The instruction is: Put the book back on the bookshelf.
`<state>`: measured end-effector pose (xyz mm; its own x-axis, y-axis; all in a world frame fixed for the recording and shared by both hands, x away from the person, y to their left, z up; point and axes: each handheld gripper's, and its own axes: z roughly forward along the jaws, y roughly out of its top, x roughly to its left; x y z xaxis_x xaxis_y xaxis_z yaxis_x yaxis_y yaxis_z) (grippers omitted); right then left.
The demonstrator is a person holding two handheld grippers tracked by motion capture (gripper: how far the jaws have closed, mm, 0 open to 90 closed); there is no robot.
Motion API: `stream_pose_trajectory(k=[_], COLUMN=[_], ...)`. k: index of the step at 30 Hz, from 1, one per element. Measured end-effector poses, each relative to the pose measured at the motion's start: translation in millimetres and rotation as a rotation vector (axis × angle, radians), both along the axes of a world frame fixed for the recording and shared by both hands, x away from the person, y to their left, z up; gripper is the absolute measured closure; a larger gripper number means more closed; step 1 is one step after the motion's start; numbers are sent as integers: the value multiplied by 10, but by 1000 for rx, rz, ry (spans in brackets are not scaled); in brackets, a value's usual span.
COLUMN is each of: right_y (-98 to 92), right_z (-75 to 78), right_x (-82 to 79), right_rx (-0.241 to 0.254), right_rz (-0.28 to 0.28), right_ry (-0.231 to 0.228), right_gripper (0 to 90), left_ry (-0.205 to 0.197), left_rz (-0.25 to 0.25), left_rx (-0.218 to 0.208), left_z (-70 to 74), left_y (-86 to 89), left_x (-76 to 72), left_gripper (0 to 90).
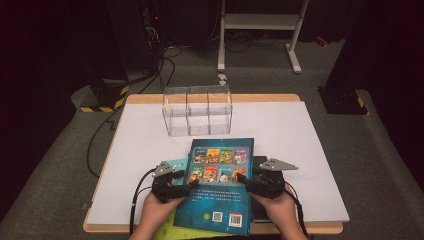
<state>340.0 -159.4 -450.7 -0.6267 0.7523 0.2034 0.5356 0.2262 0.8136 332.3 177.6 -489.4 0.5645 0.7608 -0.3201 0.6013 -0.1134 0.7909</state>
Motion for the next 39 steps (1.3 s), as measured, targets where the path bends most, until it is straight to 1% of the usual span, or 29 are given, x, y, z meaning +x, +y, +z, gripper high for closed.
stream_pose_trajectory(k=[3,5,6,7,9,12,13,15,18,21,24,27,29,32,34,36,37,39], right_y=[11,18,24,24,32,46,51,58,64,67,63,48,57,82,100,121,132,149], right_z=[34,57,75,75,101,144,162,183,202,213,217,219,232,280,327,387,420,468], right_x=[-40,-69,-93,-93,-121,-166,-184,-208,-231,-240,-241,-226,-207,-188,-170,-141,-114,-65], right_rx=[-6,-12,-16,-16,-20,-30,-33,-37,-37,-33,-25,12,22,17,11,13,17,14], right_rz=[4,7,8,8,10,13,13,16,17,20,21,26,25,27,25,11,5,1], right_ry=[-35,-62,-82,-82,-104,-139,-152,-172,-188,-200,-201,-195,-184,-198,-208,-230,-233,-233], right_gripper=[430,430,430,430,430,430,430,430,430,430,430,429,428,428,430,442,448,454], left_ry=[13,24,29,34,45,63,65,71,76,83,82,62,49,3,-28,-65,-76,-112], left_rz=[-4,-7,-9,-9,-18,-30,-37,-49,-70,-99,-102,-90,-85,-61,-50,-34,-25,-7], left_rx=[-18,-39,-48,-53,-74,-120,-126,-153,-174,-198,-203,-195,-180,-176,-175,-174,-174,-163], left_z=[-1,-3,-3,-3,-3,-10,-12,-18,-19,-19,-7,42,74,144,199,268,293,357], left_y=[22,36,40,42,50,64,70,65,39,5,11,39,46,79,104,137,145,168], left_x=[16,27,33,36,50,82,91,107,113,111,106,79,68,39,28,20,17,12], left_gripper=[221,207,196,196,187,153,143,131,114,120,122,146,151,178,214,256,285,321])
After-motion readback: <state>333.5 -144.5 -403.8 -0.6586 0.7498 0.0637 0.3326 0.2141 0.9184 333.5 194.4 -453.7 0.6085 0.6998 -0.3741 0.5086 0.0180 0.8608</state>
